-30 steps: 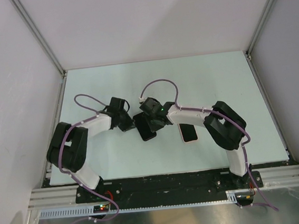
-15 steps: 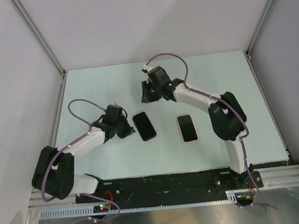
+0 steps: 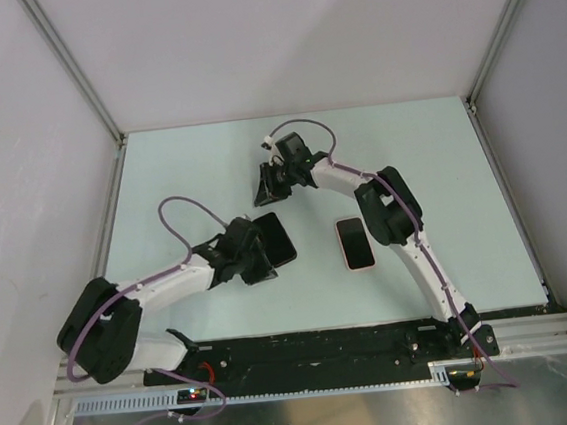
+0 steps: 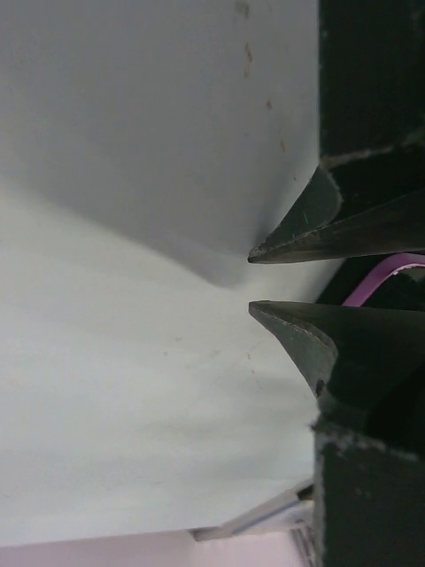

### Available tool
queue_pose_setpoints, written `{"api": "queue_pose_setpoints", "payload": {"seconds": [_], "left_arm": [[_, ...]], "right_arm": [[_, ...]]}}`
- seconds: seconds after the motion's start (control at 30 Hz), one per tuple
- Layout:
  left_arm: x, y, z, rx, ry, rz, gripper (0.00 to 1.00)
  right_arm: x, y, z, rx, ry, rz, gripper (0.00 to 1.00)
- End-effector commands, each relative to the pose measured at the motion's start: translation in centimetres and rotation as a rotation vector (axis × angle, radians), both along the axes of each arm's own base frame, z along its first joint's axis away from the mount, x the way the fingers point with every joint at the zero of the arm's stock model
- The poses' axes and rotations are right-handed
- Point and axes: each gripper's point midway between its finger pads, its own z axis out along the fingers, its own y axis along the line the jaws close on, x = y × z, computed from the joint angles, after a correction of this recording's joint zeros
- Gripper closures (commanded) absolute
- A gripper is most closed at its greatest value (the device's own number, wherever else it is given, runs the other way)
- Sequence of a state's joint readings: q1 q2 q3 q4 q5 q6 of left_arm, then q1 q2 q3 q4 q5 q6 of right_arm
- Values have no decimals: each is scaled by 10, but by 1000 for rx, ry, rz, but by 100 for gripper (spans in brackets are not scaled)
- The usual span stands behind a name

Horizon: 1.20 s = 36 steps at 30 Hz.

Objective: Put the phone into the phone case

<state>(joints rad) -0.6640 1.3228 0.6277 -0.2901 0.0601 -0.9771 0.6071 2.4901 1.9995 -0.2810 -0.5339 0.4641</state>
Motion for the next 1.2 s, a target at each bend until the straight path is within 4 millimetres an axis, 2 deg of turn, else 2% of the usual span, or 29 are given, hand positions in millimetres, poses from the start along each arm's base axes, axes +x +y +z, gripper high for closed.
{"api": "queue_pose_setpoints", "payload": {"seconds": [0.0, 0.17, 0.37, 0.83, 1.0, 1.17], "left_arm": [[1, -18, 3, -21, 10, -7, 100], [3, -25, -5, -15, 30, -8, 100], [21, -23, -15, 22, 32, 13, 100], [64, 22, -25, 60, 41, 121, 100], [82, 32, -21, 67, 31, 146, 100], [100, 44, -14, 90, 22, 165, 100]], "right_arm": [[-10, 15, 20, 87, 21, 66, 71], [-21, 8, 7, 77, 54, 91, 72], [-35, -7, 0, 67, 73, 132, 74], [-61, -73, -1, -6, 110, 9, 76], [-75, -95, -11, -62, 154, -81, 79], [-88, -109, -12, -91, 159, -142, 80]]}}
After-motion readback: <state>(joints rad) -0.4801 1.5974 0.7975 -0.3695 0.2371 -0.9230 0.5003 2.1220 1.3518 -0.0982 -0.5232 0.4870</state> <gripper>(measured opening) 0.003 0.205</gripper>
